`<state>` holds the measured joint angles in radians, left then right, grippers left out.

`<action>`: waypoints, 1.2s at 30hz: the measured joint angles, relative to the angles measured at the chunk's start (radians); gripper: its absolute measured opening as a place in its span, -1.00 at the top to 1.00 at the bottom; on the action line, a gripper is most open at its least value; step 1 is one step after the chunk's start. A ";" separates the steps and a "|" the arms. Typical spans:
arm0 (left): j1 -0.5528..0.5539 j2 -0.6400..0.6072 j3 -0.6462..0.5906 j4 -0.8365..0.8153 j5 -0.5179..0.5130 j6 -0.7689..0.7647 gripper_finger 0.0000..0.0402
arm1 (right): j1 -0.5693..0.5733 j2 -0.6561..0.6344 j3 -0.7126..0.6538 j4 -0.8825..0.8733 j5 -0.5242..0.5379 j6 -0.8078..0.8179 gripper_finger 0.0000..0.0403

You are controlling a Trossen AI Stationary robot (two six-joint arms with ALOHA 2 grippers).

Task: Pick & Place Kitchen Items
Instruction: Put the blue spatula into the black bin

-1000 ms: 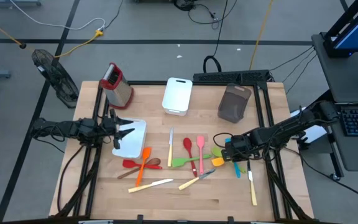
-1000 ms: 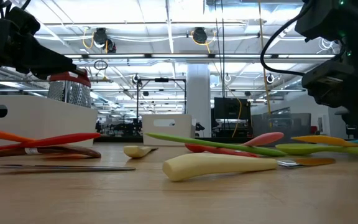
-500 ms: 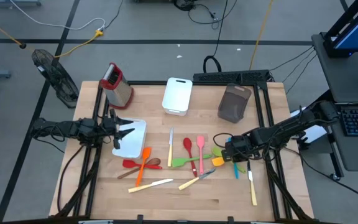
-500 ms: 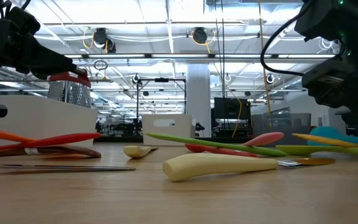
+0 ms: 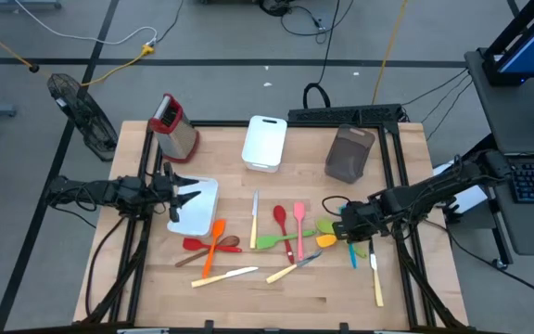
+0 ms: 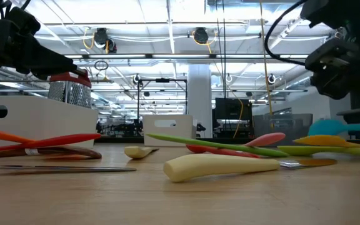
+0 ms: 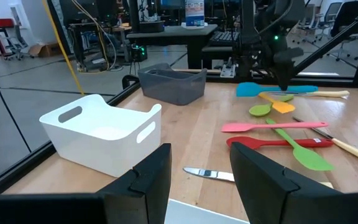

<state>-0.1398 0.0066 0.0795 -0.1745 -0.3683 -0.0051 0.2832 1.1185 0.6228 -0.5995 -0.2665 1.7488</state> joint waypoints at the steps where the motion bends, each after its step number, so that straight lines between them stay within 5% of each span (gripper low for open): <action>1: 0.000 0.000 0.000 0.000 0.000 0.000 0.15 | 0.000 -0.012 0.000 0.001 -0.001 0.001 0.94; 10: 0.000 0.000 0.000 0.000 0.000 -0.003 0.15 | 0.000 -0.136 0.000 0.091 0.014 0.041 0.94; 20: 0.000 0.000 0.000 0.000 0.000 -0.003 0.15 | -0.040 -0.227 0.000 0.267 0.211 0.019 0.94; 36: 0.000 0.000 0.000 0.000 0.000 -0.002 0.15 | -0.376 -0.423 0.000 0.285 0.238 -0.188 0.94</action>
<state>-0.1398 0.0065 0.0795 -0.1745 -0.3684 -0.0073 -0.0924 0.6953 0.6228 -0.3148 -0.0283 1.5610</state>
